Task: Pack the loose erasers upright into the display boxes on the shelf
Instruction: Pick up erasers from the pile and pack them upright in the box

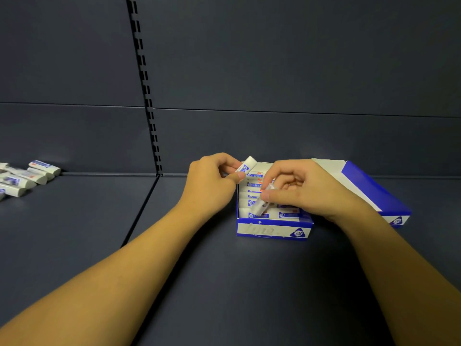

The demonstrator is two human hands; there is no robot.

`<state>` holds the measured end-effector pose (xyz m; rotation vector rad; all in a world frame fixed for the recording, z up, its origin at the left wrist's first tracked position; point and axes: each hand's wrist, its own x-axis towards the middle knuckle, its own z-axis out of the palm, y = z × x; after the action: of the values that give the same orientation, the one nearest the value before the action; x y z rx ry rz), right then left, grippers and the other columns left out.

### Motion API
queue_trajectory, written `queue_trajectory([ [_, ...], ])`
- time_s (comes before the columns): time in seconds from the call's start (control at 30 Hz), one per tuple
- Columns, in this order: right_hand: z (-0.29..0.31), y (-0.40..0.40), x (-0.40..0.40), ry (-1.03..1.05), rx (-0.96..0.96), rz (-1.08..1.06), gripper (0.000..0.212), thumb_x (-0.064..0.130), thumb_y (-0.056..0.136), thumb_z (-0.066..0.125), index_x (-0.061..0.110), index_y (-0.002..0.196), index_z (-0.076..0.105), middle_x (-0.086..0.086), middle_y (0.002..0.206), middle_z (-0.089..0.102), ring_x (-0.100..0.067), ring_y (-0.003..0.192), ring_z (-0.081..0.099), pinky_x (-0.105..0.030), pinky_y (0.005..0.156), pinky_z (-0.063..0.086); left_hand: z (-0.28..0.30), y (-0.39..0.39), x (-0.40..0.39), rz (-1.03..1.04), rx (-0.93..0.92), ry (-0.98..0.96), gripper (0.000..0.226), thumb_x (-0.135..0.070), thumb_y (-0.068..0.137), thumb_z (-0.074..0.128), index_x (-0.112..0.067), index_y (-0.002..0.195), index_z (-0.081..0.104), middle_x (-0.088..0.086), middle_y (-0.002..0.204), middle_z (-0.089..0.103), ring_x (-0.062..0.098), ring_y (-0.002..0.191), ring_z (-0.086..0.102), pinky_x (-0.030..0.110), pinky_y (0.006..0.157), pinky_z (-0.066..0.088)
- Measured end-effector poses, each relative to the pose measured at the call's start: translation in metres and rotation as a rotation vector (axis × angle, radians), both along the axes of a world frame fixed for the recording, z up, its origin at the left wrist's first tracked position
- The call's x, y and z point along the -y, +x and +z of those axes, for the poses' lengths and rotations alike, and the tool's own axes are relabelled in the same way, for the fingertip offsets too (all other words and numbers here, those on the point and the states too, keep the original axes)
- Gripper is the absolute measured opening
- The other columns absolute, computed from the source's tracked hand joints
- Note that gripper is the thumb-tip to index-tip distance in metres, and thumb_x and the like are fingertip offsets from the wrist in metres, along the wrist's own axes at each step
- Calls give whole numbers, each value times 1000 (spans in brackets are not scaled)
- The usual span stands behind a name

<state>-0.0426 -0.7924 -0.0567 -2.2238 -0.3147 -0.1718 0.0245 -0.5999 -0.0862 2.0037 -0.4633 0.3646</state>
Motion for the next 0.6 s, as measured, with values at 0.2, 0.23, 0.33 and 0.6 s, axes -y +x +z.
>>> queue_trajectory([
  [0.2, -3, 4, 1, 24, -7, -21, 19, 17, 78, 84, 7, 82, 68, -2, 74, 75, -19, 70, 74, -31, 66, 59, -1, 2, 1, -11, 6, 9, 8, -16, 89, 75, -20, 96, 76, -11, 83, 73, -2, 78, 65, 6, 66, 47],
  [0.23, -3, 4, 0, 32, -10, -15, 17, 15, 79, 83, 9, 82, 68, -3, 73, 75, -20, 70, 74, -29, 64, 58, -2, 2, 2, -14, 6, 12, 9, -16, 89, 75, -20, 96, 75, -11, 83, 73, -2, 77, 64, 7, 66, 47],
  [0.33, -4, 4, -2, 47, 4, -1, 14, 14, 80, 83, 11, 80, 69, -2, 71, 75, -17, 67, 73, -27, 62, 54, -3, 3, 2, -13, 9, 21, 8, -15, 89, 74, -19, 96, 75, -13, 83, 72, -4, 78, 64, 6, 66, 47],
  [0.6, -7, 5, -10, -214, -19, -21, 23, 35, 73, 88, 19, 75, 72, 16, 64, 70, -2, 60, 67, -22, 58, 50, -8, 4, 6, -8, 50, 49, 8, -18, 88, 75, -22, 95, 74, -15, 83, 70, -1, 78, 65, 26, 75, 56],
])
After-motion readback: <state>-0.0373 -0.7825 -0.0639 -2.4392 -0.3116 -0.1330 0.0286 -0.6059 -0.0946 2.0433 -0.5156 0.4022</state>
